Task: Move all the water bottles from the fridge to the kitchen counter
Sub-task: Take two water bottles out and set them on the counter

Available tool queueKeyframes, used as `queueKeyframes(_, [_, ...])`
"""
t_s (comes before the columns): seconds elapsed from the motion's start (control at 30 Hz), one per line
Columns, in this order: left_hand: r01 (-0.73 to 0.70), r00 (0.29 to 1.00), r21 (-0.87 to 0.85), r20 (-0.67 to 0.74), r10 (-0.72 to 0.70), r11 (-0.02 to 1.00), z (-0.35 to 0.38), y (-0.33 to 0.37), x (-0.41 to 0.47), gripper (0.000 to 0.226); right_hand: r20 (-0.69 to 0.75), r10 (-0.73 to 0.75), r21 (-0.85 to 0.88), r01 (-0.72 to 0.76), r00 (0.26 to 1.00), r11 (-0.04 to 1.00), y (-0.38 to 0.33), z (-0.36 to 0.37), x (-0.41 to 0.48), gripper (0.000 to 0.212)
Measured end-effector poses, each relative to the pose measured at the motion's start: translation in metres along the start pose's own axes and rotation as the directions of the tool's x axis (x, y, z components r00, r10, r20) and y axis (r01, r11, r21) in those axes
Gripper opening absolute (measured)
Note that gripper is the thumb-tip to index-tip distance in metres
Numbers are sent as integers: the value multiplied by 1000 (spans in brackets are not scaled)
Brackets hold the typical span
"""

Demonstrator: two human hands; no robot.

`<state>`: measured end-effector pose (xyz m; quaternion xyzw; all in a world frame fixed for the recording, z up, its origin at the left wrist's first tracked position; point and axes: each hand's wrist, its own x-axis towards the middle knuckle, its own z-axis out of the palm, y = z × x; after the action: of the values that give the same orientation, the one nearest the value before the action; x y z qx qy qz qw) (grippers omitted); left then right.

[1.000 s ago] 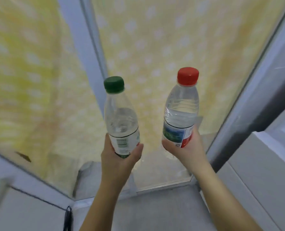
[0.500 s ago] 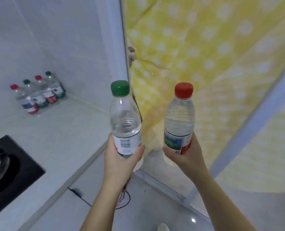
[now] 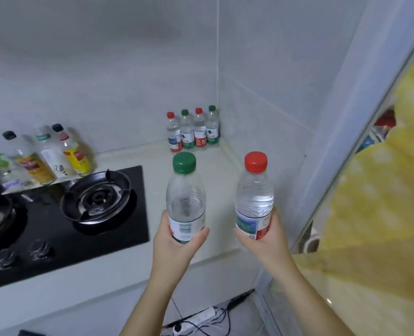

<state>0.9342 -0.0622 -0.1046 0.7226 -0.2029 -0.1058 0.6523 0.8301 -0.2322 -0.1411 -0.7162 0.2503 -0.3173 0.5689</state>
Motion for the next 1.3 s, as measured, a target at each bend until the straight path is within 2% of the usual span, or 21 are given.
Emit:
queueKeyframes(0.17, [94, 992, 33, -84, -91, 995, 2, -32, 57, 38, 80, 55, -10, -54, 995, 998, 31, 37, 81, 58])
queueKeyframes(0.37, [263, 960, 107, -123, -250, 959, 18, -80, 154, 38, 73, 137, -93, -130, 988, 987, 71, 68, 172, 40])
queueKeyframes(0.5, [333, 942, 200, -98, -320, 921, 34, -116, 222, 43, 35, 221, -126, -215, 975, 968, 105, 89, 225, 44])
queueKeyframes(0.7, [249, 964, 311, 17, -267, 917, 62, -151, 307, 52, -20, 269, -199, -267, 963, 943, 157, 117, 299, 62])
queueKeyframes(1.0, [190, 967, 245, 120, -224, 951, 74, -191, 355, 56, -73, 287, -261, -296, 955, 919, 184, 127, 328, 57])
queueKeyframes(1.13, [149, 958, 343, 181, -221, 927, 67, -208, 358, 60, -52, 300, -289, -301, 953, 909, 190, 124, 326, 49])
queueKeyframes(1.23, [89, 959, 519, 186, -214, 850, 65, -221, 356, 61, -81, 330, -343, -337, 941, 877, 191, 121, 320, 54])
queueKeyframes(1.3, [88, 957, 563, 181, -227, 822, 67, -224, 359, 62, -104, 332, -348, -347, 937, 871, 192, 120, 317, 50])
